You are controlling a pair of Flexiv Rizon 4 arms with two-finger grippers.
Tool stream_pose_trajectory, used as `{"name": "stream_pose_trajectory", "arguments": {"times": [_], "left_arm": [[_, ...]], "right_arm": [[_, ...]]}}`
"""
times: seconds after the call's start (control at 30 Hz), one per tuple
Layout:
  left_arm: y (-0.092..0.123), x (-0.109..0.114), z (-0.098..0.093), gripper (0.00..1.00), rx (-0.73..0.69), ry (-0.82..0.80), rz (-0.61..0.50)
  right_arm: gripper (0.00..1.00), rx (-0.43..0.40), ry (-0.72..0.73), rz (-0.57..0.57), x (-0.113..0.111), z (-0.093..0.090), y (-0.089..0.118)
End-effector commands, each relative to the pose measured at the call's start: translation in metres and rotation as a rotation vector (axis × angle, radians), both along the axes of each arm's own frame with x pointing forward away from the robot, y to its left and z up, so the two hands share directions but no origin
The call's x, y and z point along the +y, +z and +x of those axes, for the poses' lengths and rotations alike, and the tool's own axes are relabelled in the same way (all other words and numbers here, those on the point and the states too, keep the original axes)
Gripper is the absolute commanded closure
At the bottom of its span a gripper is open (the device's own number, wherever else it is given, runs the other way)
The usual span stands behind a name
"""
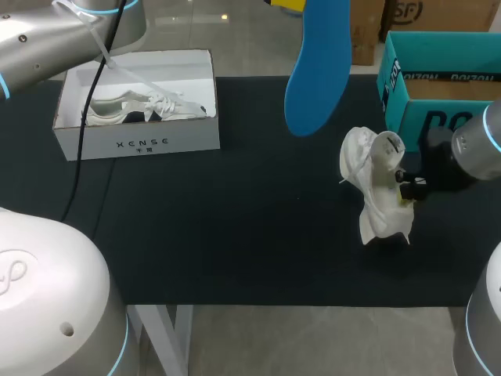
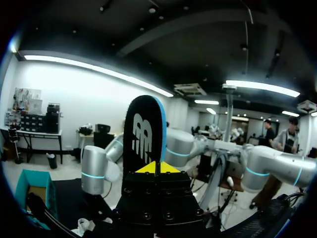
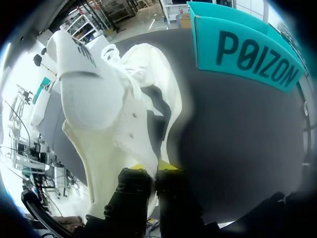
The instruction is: Take the shoe out of the shoebox, open the shoe tongue, remove and reinsert the insole, then place the shoe into the shoebox
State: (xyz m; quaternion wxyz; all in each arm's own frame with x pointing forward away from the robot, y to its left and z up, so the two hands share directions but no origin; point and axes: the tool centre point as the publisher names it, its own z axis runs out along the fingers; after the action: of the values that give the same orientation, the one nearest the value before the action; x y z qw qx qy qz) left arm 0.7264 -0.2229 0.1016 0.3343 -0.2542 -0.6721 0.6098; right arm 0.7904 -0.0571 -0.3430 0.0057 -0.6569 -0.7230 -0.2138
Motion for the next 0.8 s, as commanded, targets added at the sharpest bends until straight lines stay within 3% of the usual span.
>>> {"name": "stream_pose_trajectory", "arguments": {"times": [0.03, 0.47, 0.67, 0.7, 0.73, 0.8], "left_arm": [[0.0, 0.0, 0.0, 1.0, -0.002, 0.001, 0.001], [0.0, 0.0, 0.0, 1.0, -0.002, 0.001, 0.001], [0.0, 0.0, 0.0, 1.0, -0.002, 0.001, 0.001], [0.0, 0.0, 0.0, 1.0, -0.002, 0.001, 0.001], [0.0, 0.0, 0.0, 1.0, -0.002, 0.001, 0.001], [0.0, 0.0, 0.0, 1.0, -0.002, 0.001, 0.001]], "right_arm": [[1.0, 0.012, -0.002, -0.003, 0.01, 0.002, -0.016], [1.0, 0.036, -0.075, 0.031, 0.017, 0.0, -0.053], [1.0, 0.023, -0.071, 0.008, 0.023, -0.001, -0.054], [0.68, 0.017, -0.082, 0.004, 0.024, -0.001, -0.052], [0.0, 0.003, -0.084, 0.0, 0.024, -0.002, -0.048], [0.0, -0.025, -0.098, 0.005, 0.023, -0.002, -0.038]]}}
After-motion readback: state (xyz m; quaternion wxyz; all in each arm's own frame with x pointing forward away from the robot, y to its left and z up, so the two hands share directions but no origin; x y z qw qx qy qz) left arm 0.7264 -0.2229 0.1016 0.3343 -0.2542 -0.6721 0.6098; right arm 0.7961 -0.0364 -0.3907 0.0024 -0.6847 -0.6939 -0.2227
